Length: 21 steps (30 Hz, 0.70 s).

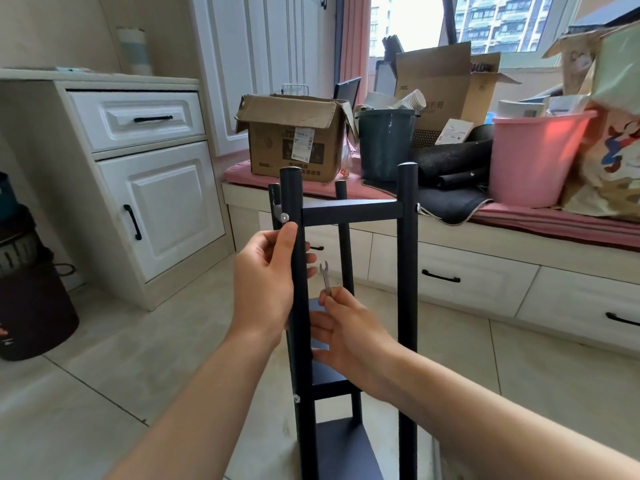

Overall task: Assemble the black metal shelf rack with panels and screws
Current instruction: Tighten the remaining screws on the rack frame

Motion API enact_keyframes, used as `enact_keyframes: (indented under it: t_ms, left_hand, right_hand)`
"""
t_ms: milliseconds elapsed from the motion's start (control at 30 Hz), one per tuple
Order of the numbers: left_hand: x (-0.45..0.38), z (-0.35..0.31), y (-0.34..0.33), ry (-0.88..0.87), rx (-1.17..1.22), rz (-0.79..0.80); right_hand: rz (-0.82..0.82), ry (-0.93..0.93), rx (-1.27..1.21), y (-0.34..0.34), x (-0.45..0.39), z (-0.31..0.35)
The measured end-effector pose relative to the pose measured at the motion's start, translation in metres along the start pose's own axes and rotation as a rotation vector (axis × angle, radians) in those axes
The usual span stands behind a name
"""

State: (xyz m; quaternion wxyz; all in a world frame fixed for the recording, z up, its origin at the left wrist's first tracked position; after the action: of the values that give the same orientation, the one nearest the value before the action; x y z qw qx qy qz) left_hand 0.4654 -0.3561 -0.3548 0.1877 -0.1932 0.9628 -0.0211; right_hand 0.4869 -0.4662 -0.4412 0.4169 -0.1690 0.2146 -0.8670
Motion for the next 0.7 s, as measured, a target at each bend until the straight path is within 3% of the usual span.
enact_keyframes:
  t_ms: [400, 700]
  left_hand:
    - [0.002, -0.005, 0.011, -0.056, -0.083, -0.074]
    - [0.003, -0.005, 0.029, -0.069, -0.049, -0.157]
  right_hand:
    - [0.065, 0.037, -0.114, -0.013, -0.014, -0.007]
    - [0.106, 0.180, -0.137, -0.018, -0.025, -0.003]
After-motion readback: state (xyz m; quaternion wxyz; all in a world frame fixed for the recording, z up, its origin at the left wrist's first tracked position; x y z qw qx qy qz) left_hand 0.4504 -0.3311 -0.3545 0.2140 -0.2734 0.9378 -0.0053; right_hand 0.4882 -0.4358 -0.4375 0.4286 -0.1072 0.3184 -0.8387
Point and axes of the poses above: each hand's wrist, its own x-axis away from the middle knuckle, its own y-axis out of the back of the hand, z = x × y, the point moved 10 cm from there along -x, towards the middle knuckle, and after that the axes turned 15 degrees about z, right-handed, at the moved point
